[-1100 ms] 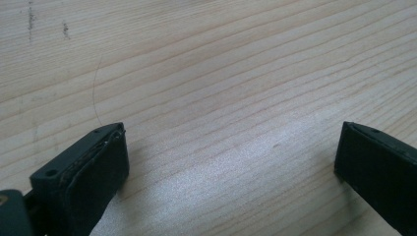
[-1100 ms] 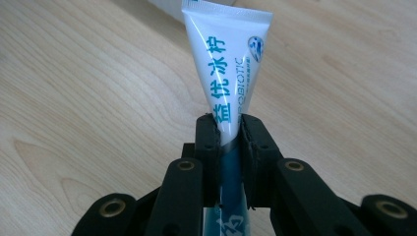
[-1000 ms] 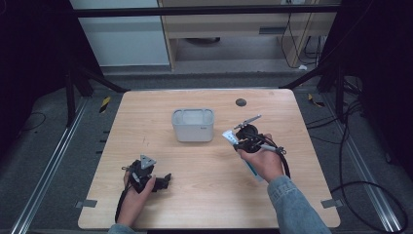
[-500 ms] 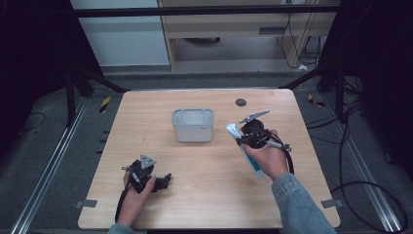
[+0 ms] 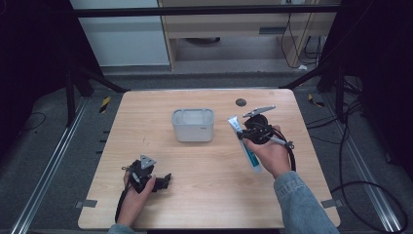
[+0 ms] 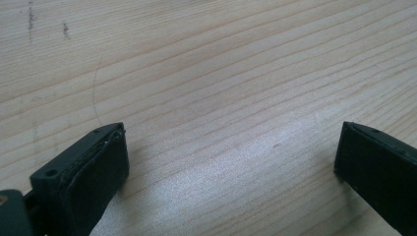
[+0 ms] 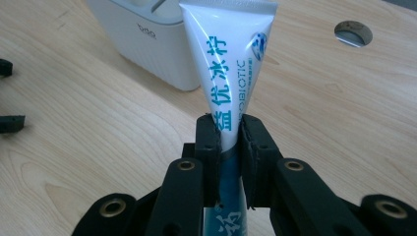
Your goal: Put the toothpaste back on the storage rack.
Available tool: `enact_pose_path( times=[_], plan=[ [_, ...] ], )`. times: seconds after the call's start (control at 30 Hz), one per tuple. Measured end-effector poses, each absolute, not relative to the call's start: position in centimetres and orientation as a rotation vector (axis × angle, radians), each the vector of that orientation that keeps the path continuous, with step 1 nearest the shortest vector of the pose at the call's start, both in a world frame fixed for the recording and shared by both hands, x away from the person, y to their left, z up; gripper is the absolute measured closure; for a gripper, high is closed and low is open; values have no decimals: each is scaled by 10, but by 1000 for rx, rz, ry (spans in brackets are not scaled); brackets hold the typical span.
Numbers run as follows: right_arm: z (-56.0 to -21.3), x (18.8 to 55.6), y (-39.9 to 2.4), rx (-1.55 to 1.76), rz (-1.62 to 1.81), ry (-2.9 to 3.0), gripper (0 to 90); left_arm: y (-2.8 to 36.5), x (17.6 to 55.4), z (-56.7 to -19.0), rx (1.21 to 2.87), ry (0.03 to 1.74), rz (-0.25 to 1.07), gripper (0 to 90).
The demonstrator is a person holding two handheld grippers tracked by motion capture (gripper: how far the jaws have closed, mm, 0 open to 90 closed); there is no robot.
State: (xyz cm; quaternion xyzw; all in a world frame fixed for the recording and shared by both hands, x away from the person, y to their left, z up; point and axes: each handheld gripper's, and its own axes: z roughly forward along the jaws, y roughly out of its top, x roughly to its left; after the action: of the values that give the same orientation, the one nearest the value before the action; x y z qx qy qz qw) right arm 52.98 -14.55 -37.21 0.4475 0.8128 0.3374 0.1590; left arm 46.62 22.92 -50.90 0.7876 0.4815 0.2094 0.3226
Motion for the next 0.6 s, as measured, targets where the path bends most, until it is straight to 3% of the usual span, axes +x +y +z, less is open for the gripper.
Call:
enact_pose_path(
  times=[0.6],
  plan=[
    [-345, 537, -134, 1230, 1069, 2244, 798, 228, 467, -509, 2067, 1265, 550, 0]
  ],
)
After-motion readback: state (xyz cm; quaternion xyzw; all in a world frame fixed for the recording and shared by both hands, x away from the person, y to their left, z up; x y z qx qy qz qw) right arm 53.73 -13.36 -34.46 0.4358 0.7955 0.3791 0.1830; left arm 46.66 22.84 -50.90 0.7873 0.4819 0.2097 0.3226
